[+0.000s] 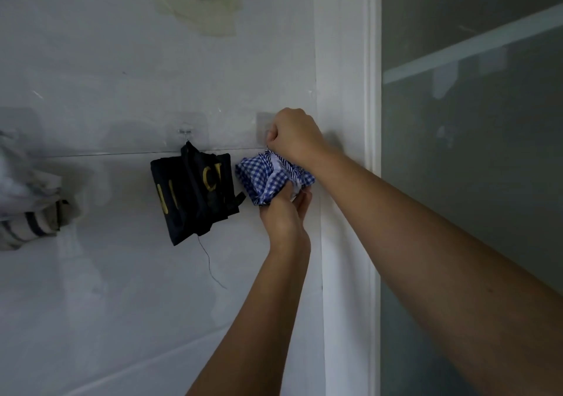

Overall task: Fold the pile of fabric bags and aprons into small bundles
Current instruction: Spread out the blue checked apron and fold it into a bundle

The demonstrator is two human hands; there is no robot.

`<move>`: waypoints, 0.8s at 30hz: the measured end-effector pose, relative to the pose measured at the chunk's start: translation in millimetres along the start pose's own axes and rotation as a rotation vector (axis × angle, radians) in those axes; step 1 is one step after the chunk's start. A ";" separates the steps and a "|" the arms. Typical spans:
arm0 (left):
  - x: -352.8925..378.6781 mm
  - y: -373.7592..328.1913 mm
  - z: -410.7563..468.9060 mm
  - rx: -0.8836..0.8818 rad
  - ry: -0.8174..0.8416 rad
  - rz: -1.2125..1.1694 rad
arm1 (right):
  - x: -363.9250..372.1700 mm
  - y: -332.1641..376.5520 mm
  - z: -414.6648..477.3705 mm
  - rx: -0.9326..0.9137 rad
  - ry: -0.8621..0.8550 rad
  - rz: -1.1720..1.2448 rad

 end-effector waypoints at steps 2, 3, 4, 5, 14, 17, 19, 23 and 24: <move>-6.9 -0.2 0.0 0.009 -0.006 0.012 | 0.9 3.6 -3.6 -0.013 0.064 -0.010; -9.9 -0.9 0.2 0.010 -0.003 0.014 | 0.8 4.5 -7.1 -0.023 0.085 -0.001; -12.3 -1.8 1.2 0.004 0.002 0.011 | 1.8 4.2 -11.1 -0.025 0.086 0.025; -14.6 -2.8 1.2 -0.009 0.010 0.001 | 5.1 3.0 -15.7 -0.030 0.055 0.058; -55.2 -13.5 -10.2 -0.031 0.039 0.324 | 40.7 -2.3 -99.5 -0.113 -0.488 0.416; -98.1 -18.6 -37.1 -0.048 0.038 0.611 | 55.4 7.5 -158.3 -0.130 -0.513 0.392; -137.1 -24.7 -64.4 0.012 0.005 0.856 | 74.8 14.5 -204.2 -0.098 -0.420 0.414; -226.8 -43.0 -125.0 0.123 -0.041 1.356 | 127.3 30.3 -299.4 0.012 -0.035 0.453; -251.5 -46.8 -139.8 0.080 -0.049 1.446 | 141.5 37.6 -323.3 0.022 0.101 0.453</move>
Point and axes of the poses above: each hand's wrist, its own z-axis towards the middle knuckle, its own x-axis out of the palm, y = z × x, the point moved 1 cm from there along z, towards the middle knuckle, and after that the axes turned 2 degrees about -x, right-handed, at the moved point
